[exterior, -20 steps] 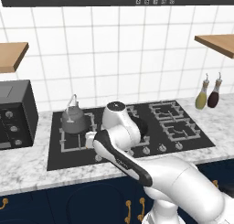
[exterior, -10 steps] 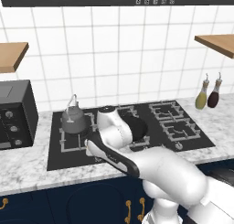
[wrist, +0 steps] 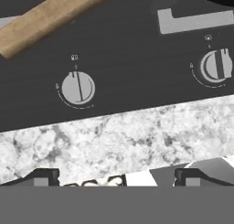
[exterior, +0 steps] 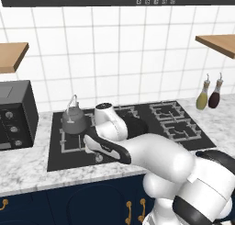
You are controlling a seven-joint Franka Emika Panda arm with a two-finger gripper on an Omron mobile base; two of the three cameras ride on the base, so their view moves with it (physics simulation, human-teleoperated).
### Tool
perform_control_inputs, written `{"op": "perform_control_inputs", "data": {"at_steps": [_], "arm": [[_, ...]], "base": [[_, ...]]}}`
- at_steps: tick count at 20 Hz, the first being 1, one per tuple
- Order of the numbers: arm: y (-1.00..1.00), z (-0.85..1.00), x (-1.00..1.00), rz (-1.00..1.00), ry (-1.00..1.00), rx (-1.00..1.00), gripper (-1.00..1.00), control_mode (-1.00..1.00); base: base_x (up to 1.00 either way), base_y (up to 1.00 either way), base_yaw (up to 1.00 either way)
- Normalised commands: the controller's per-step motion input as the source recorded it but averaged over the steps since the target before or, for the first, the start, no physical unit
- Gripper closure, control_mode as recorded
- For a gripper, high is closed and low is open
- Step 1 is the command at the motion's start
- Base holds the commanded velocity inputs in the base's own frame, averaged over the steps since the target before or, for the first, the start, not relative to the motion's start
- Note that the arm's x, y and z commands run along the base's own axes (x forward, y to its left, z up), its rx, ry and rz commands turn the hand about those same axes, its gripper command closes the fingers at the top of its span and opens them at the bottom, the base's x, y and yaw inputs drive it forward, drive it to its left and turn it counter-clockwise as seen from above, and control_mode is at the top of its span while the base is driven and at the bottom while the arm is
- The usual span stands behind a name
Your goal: Pick the kettle from the counter and place it on a stove burner. Then turn the burner on.
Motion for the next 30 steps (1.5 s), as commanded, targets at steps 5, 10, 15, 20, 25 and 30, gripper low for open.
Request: {"op": "perform_control_inputs", "data": {"at_steps": [5, 10, 15, 20, 25, 30], "arm": [[0.0, -0.32, 0.08, 0.0, 0.0, -0.05, -1.0, -1.0], [0.0, -0.28, 0.11, 0.0, 0.0, -0.04, -1.0, -1.0], [0.03, -0.24, 0.16, 0.0, 0.0, -0.04, -1.0, -1.0], [0.11, -0.15, 0.2, 0.0, 0.0, -0.03, -1.0, -1.0], [0.14, -0.11, 0.18, 0.0, 0.0, -0.02, -1.0, -1.0], [0.12, -0.08, 0.22, 0.0, 0.0, -0.02, -1.0, -1.0]], "base": [[0.0, 0.0, 0.0], [0.0, 0.0, 0.0], [0.0, 0.0, 0.0], [0.0, 0.0, 0.0], [0.0, 0.0, 0.0], [0.0, 0.0, 0.0]]}}
